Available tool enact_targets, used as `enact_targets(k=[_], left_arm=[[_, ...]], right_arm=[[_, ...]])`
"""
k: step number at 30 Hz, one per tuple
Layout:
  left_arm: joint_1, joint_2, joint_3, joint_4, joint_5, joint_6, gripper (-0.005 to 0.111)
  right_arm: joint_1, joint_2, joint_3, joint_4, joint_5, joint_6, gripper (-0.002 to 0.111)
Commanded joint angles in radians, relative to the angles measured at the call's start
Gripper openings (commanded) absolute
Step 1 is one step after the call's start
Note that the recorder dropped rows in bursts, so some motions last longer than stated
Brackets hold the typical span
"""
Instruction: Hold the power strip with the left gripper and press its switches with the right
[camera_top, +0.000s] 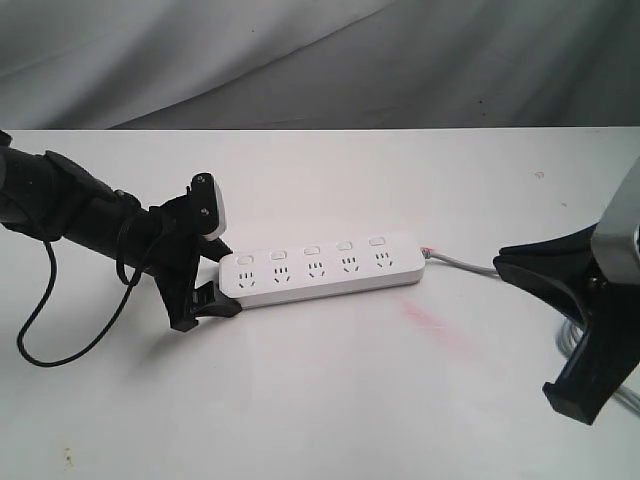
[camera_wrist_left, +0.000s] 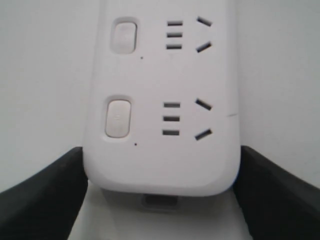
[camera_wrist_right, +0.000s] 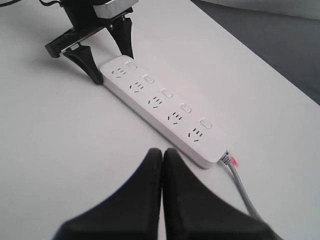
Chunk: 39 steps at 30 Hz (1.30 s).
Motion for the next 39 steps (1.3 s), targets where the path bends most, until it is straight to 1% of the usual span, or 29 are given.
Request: enact_targets(k=[1,16,18,20,21,22,25,29,32,35,39], left_arm=[[-0.006,0.0,-0.001,0.009,0.0,0.0,0.065],[-0.006,0.0,-0.001,0.009,0.0,0.0,0.065],[-0.006,0.0,-0.001,0.009,0.0,0.0,0.065],[-0.006,0.0,-0.001,0.009,0.0,0.0,0.065],[-0.006,0.0,-0.001,0.009,0.0,0.0,0.065],[-0.006,0.0,-0.001,0.009,0.0,0.0,0.065],[-0.006,0.0,-0.001,0.009,0.0,0.0,0.065],[-0.006,0.0,-0.001,0.009,0.0,0.0,0.065],[-0.006,0.0,-0.001,0.009,0.0,0.0,0.065],[-0.006,0.0,-0.001,0.009,0.0,0.0,0.065],[-0.006,0.0,-0.001,0.009,0.0,0.0,0.065]], right_arm=[[0.001,-0.005,0.005,0.013,0.002,0.005,0.0],[0.001,-0.005,0.005,0.013,0.002,0.005,0.0],[0.001,-0.045,0.005,0.013,-0.019,0.005,0.0],[-0.001,-0.094,0.005,0.004,-0.086,0.005,0.0],[-0.003,-0.146,0.007,-0.009,-0.159,0.005,0.0],[-0.003,-0.175,0.013,-0.011,-0.194,0.005,0.0],[-0.004,-0.289,0.065,-0.006,-0.333,0.005,0.0],[-0.066,-0.439,0.182,0.014,-0.36,0.005,0.0],[-0.143,-0.585,0.264,0.026,-0.358,0.005,0.0],[-0.201,-0.642,0.285,0.054,-0.351,0.005,0.0],[-0.222,-0.653,0.29,0.056,-0.362,0.007,0.0]])
